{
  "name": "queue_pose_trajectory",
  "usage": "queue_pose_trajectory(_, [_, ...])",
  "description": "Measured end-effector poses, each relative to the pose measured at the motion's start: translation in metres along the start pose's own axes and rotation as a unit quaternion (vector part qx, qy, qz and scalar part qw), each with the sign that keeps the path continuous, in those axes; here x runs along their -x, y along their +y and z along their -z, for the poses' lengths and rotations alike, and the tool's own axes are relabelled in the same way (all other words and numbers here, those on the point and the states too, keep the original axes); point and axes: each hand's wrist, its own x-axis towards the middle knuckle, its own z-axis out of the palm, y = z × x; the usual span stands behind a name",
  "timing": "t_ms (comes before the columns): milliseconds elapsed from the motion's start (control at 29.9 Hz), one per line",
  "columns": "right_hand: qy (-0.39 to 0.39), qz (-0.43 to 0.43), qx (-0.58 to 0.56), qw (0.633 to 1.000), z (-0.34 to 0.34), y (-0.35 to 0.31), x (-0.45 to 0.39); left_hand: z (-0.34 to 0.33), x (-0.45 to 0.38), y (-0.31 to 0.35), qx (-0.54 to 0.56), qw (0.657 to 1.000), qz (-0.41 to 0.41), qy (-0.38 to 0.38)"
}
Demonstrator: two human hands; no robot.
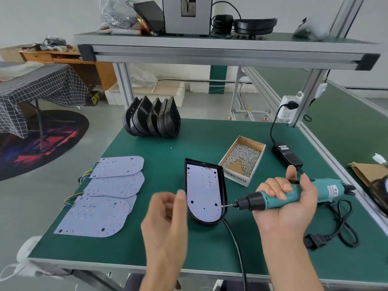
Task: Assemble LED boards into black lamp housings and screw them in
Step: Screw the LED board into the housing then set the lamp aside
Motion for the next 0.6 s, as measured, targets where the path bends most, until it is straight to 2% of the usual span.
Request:
queue_pose_trajectory(33, [0.002,0.003,0.001,1.0,0.0,-0.001,-0.002,0.0,-0.016,0.002,-0.053,0.998,0.015,0.0])
queue_pose_trajectory(67, [0.005,0.006,0.002,1.0,-0.001,-0.002,-0.003,-0.002,-0.032,0.003,-0.111,0.993,0.041,-0.031])
queue_pose_trajectory(134, [0.011,0.009,0.006,1.0,-0.001,-0.003,-0.005,-0.013,-0.059,0.004,-0.204,0.965,0.099,-0.134])
queue_pose_trajectory(234, [0.017,0.005,0.015,1.0,0.001,-0.002,-0.006,-0.033,-0.076,0.003,-0.215,0.93,0.164,-0.249])
queue_pose_trajectory(368, [0.019,0.006,0.029,0.999,0.006,-0.003,-0.004,-0.045,-0.079,-0.009,-0.183,0.938,0.165,-0.244])
queue_pose_trajectory(603, [0.016,0.005,0.037,0.999,0.004,-0.002,-0.004,-0.044,-0.073,-0.031,-0.064,0.961,0.169,-0.207])
